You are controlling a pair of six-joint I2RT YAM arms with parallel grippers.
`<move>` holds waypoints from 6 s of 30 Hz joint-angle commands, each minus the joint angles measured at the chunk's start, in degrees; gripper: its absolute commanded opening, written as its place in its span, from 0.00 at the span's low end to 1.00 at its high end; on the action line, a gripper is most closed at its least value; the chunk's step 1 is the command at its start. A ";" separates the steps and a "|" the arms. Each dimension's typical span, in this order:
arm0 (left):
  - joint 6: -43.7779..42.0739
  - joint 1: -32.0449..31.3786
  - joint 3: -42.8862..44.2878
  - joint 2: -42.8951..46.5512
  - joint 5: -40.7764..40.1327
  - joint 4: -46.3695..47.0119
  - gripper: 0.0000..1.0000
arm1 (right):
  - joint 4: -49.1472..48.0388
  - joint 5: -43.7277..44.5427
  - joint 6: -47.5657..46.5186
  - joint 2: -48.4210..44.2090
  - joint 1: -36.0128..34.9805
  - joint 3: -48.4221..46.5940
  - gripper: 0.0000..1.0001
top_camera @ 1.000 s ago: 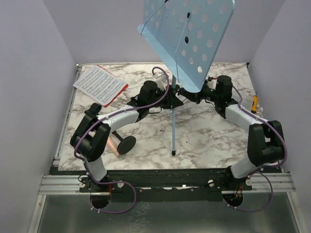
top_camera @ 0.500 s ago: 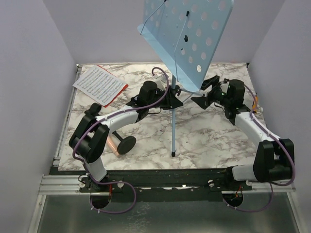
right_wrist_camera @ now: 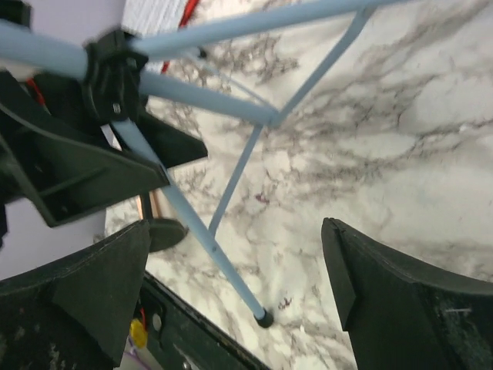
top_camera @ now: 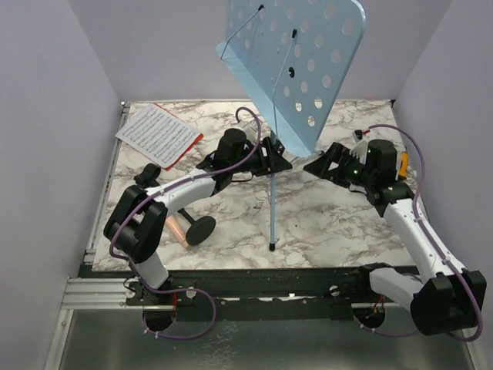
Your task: Set up the instrument practice props
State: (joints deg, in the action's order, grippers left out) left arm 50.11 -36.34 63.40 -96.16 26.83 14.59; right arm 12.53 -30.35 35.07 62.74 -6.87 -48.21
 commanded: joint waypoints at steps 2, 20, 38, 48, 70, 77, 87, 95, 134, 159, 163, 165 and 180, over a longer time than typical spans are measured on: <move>0.59 -0.05 -1.54 5.23 0.12 0.79 0.72 | 6.98 8.17 -3.87 -4.97 -7.91 3.25 1.00; -6.80 7.59 -16.07 42.84 -10.99 -32.23 0.98 | 26.81 72.97 13.81 24.97 -49.88 -19.02 0.95; -8.45 7.83 -12.18 47.76 -19.27 -43.82 0.99 | 3.79 50.89 -10.14 18.28 -42.00 -4.56 0.15; -14.29 8.27 -6.19 33.26 -18.76 -31.49 0.99 | 4.90 16.64 -47.78 8.56 -29.25 1.34 0.00; 3.45 12.44 1.24 -2.99 9.21 -1.58 0.84 | -6.22 25.86 -50.61 18.60 -8.29 0.71 0.02; 2.72 9.52 1.91 -7.92 12.79 -1.58 0.84 | -8.58 34.39 -49.93 16.27 -8.07 1.99 0.53; 4.59 6.77 -3.71 -6.68 13.85 2.21 0.85 | -2.12 54.05 -35.51 9.83 -7.88 1.40 0.99; -4.44 10.98 -1.71 0.27 4.65 -7.81 0.96 | 4.53 36.37 -27.35 -1.15 -7.93 -0.15 1.00; -44.03 17.62 56.11 -45.42 -65.23 -39.70 0.61 | 14.83 26.04 -26.98 -35.73 -7.98 1.22 1.00; -41.45 20.31 56.56 -44.46 -59.00 -42.27 0.10 | 12.67 21.51 -25.02 -31.43 -7.98 1.60 1.00; -40.64 19.40 50.93 -37.12 -59.15 -42.52 0.03 | 12.49 19.90 -24.31 -29.92 -7.98 0.81 1.00; -40.10 19.01 47.37 -32.52 -59.11 -42.76 0.01 | 12.11 18.96 -23.50 -29.34 -7.97 0.72 1.00; -28.39 17.72 18.01 3.97 -28.95 -46.67 0.00 | 6.99 12.57 0.05 -23.70 -7.98 2.27 0.99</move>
State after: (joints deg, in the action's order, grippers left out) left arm 16.19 -18.04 89.80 -99.33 -18.79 -29.08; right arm 22.70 -15.16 22.61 37.80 -15.14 -45.80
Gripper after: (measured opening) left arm 0.017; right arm 0.994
